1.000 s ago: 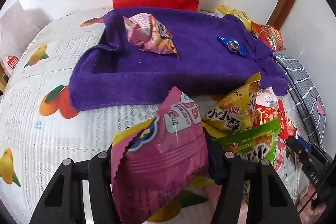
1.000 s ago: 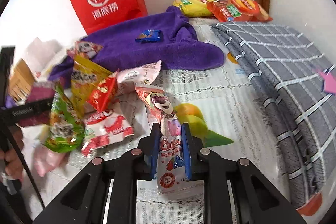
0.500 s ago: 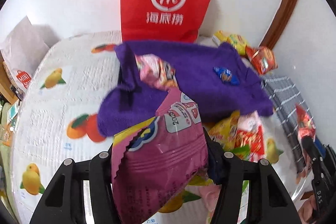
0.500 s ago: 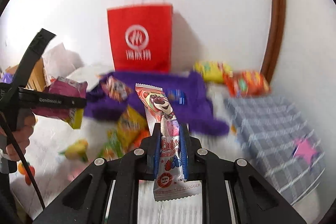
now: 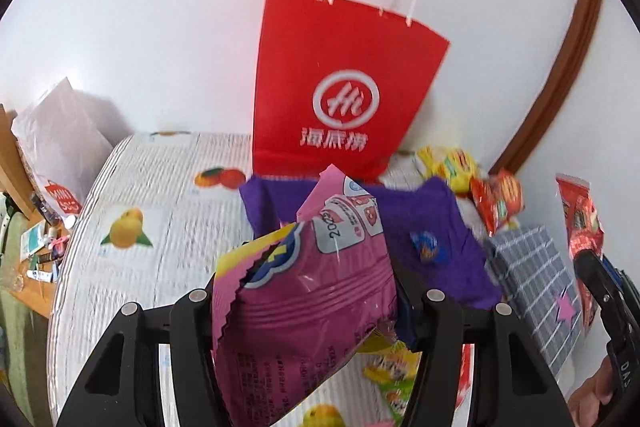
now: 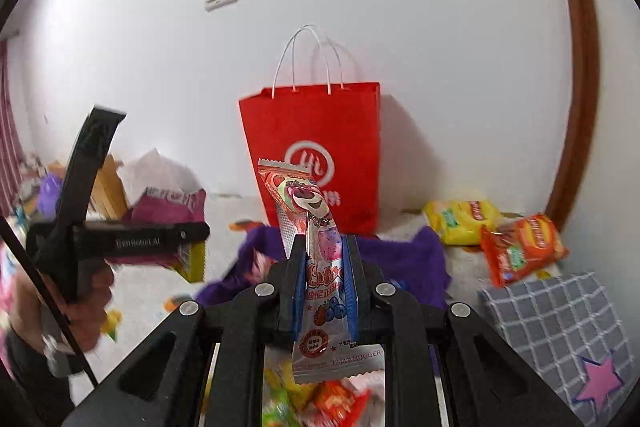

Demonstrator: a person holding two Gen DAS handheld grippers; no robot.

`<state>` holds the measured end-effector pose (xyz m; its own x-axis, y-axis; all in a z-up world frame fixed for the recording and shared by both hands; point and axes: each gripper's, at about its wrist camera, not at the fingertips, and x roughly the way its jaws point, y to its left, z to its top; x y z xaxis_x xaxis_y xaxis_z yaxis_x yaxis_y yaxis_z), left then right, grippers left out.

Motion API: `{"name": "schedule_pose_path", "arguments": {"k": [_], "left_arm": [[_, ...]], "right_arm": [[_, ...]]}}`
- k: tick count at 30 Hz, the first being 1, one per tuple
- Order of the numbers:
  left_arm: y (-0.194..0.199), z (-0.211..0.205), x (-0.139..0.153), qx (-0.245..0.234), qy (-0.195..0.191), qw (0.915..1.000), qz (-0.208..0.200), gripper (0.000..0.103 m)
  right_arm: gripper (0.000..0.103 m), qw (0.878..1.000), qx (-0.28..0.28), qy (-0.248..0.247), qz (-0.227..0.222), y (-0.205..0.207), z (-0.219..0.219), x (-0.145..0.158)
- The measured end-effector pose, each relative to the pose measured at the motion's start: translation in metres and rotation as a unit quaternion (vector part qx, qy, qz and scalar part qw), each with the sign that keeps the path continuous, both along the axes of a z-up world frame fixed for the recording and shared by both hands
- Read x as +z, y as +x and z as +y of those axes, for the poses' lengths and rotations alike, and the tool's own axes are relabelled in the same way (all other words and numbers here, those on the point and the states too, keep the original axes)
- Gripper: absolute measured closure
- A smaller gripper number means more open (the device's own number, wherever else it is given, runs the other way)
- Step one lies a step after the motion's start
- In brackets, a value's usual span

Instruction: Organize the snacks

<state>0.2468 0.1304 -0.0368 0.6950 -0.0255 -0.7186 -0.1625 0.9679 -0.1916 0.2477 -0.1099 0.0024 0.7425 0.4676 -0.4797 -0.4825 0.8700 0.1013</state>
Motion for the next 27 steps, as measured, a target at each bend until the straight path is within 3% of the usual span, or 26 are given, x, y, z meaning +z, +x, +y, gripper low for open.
{"name": "schedule_pose_path", "arguments": {"k": [7,12,15,27], "left_arm": [[0.033,0.006,0.016,0.004,-0.031,0.9994,-0.017,0.046],[0.053,0.004,0.021,0.007,-0.031,0.9991,-0.029,0.046],[0.061,0.007,0.012,0.007,-0.033,0.9992,-0.023,0.046],[0.08,0.022,-0.02,0.017,-0.036,0.9991,0.014,0.045]], "right_arm": [[0.086,0.997,0.012,0.043,0.061,0.06,0.012,0.017],[0.086,0.989,0.016,0.07,0.128,0.1,0.023,0.014],[0.086,0.982,0.016,0.09,0.167,0.121,0.026,0.003],[0.086,0.968,-0.032,0.042,0.245,0.169,0.03,-0.067]]}}
